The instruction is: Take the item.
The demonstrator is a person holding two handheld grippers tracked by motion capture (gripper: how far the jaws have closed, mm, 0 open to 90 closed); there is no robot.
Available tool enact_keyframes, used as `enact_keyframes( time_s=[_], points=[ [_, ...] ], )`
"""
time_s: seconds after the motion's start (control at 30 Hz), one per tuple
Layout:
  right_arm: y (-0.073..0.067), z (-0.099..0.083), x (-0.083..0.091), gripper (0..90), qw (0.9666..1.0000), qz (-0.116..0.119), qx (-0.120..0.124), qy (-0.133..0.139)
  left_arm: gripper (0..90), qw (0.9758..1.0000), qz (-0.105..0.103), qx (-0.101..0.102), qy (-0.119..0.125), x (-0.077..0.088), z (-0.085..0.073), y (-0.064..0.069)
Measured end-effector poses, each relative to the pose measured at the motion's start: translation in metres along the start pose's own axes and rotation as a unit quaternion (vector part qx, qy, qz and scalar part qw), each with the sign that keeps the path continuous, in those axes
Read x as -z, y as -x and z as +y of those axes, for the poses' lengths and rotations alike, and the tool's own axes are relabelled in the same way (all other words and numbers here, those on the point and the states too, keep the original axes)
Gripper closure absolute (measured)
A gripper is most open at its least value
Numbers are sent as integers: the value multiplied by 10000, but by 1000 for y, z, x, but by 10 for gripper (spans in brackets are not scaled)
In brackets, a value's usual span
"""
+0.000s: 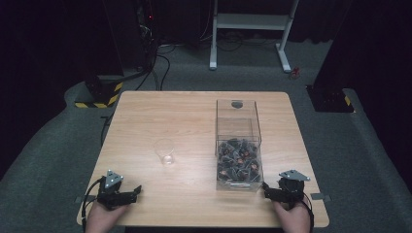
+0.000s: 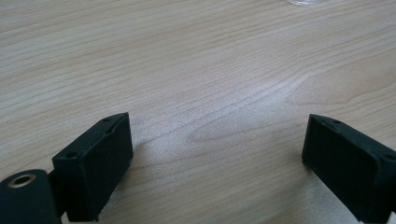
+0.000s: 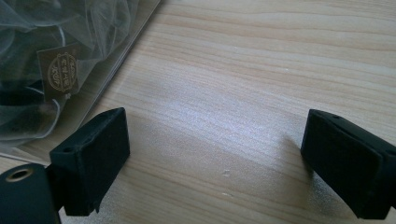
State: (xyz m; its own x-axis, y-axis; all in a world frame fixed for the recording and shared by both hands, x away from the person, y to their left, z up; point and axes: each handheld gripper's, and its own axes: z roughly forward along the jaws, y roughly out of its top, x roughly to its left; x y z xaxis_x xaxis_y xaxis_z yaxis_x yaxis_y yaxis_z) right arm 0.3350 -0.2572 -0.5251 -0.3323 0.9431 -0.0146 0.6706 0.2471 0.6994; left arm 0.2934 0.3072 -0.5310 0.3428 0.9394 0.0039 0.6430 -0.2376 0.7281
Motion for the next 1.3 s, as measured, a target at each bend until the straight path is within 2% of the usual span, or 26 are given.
enact_keyframes(
  time_s=[1.3],
  points=[
    [0,0,0,78,10000,-12,-11,2,102,10000,20,27,5,1,0,0]
  ],
)
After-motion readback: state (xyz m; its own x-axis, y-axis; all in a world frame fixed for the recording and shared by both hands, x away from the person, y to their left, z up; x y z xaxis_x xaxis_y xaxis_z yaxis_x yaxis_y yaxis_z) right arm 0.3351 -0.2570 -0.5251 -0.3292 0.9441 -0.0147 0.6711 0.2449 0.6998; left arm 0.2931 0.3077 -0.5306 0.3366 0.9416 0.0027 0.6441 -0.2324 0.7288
